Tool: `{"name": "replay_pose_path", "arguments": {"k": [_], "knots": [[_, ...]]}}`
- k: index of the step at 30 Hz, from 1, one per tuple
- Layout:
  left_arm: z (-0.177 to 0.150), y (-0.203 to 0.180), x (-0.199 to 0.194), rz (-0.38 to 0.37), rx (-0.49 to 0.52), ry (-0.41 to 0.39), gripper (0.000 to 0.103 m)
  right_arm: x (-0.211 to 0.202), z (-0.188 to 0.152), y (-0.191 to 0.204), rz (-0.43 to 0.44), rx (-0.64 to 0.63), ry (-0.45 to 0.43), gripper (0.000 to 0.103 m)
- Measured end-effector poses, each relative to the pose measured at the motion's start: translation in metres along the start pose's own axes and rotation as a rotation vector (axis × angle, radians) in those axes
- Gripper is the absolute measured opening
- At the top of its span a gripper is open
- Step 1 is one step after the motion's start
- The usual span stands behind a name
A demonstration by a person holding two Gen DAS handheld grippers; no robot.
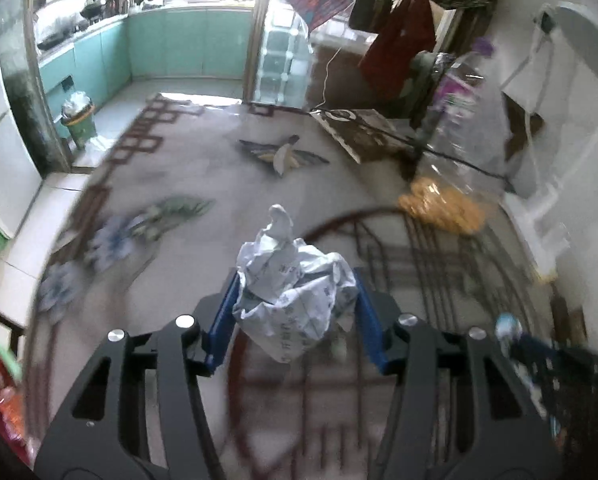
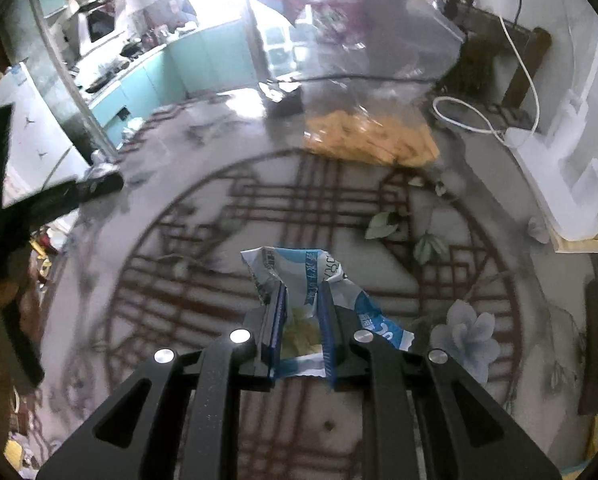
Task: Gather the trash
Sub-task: 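Carry the wrapper and crumpled paper over the red bucket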
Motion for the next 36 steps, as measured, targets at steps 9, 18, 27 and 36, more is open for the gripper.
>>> {"name": "replay_pose_path", "arguments": {"k": [9,18,27,36], "knots": [[-0.07,0.031,-0.118,0.029,-0.053,-0.038,0.053,-0.025,-0.039,0.071,0.059,-0.096,0.041,0.016],[-0.119,0.099,-0.19,0.109,-0.229,-0.087,0.054,-0.031,-0.06,0.146,0.143,-0.207,0.054,0.016],[-0.142,0.156,-0.229,0.165,-0.333,-0.122,0.054,-0.046,-0.06,0.21,0.203,-0.288,0.022,0.016],[-0.142,0.195,-0.244,0.17,-0.352,-0.145,0.054,-0.046,-0.059,0.251,0.213,-0.309,0.012,0.017]]}}
Point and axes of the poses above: each gripper's, at about its wrist camera, not at the fingertips, and x roughly the way its jaws point, y to its left, z to its top, the point moved 8 cm from there along x, roughly the way its jaws point, and after that the axes turned 3 degrees about z, right-handed, at the moved point
